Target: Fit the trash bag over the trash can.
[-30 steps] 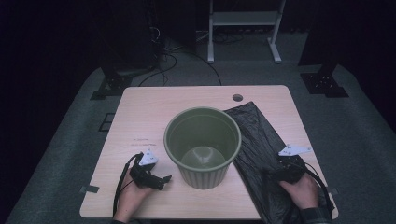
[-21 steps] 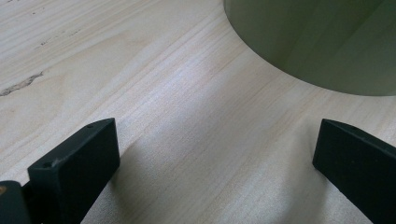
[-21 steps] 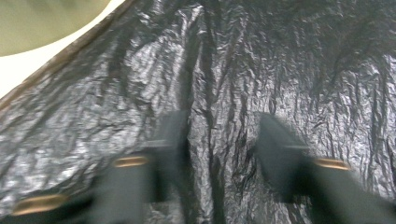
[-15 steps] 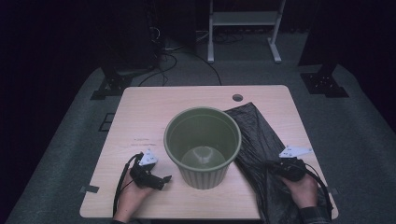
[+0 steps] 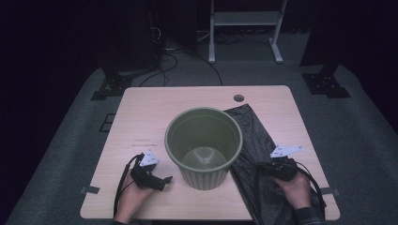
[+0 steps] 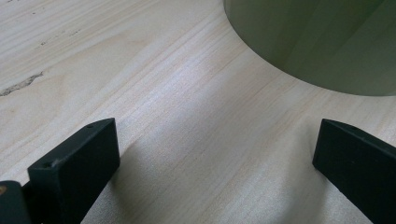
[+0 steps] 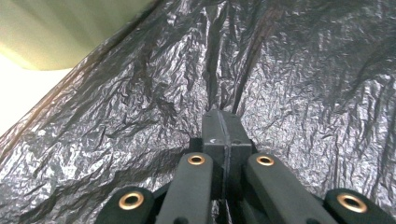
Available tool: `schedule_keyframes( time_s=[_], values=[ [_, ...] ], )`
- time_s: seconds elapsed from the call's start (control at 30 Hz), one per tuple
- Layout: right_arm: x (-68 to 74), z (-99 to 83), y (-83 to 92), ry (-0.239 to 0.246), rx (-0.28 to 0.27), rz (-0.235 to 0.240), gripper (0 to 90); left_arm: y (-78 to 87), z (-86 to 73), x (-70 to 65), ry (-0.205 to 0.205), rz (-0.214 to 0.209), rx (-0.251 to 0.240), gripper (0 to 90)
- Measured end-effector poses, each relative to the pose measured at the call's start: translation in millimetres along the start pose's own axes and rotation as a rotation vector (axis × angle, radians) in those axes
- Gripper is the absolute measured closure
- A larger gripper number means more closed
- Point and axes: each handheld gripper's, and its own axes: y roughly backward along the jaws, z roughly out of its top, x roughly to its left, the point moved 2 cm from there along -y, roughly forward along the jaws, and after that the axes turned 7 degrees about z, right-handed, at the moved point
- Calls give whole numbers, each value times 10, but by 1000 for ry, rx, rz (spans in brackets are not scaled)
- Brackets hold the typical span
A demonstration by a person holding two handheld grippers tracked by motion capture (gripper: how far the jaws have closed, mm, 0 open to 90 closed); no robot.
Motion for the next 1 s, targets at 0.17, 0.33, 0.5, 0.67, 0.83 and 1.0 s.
schedule_keyframes(
  time_s=[0.17, 0.33, 0.5, 0.67, 0.83, 1.0],
  values=[
    [91, 66, -84, 29, 7, 21, 825, 0, 0, 0, 0, 0, 0, 0],
    [92, 95, 18, 22, -16, -45, 562, 0, 0, 1, 0, 0, 0, 0],
    [25, 128, 153, -5, -32, -129, 352, 0, 0, 0, 0, 0, 0, 0],
    [-97, 145, 207, -44, -20, -180, 151, 0, 0, 0, 0, 0, 0, 0],
    [-254, 99, 199, -92, 8, -166, 95, 0, 0, 0, 0, 0, 0, 0],
    [-358, 63, 235, -127, -1, -177, 95, 0, 0, 0, 0, 0, 0, 0]
  ],
)
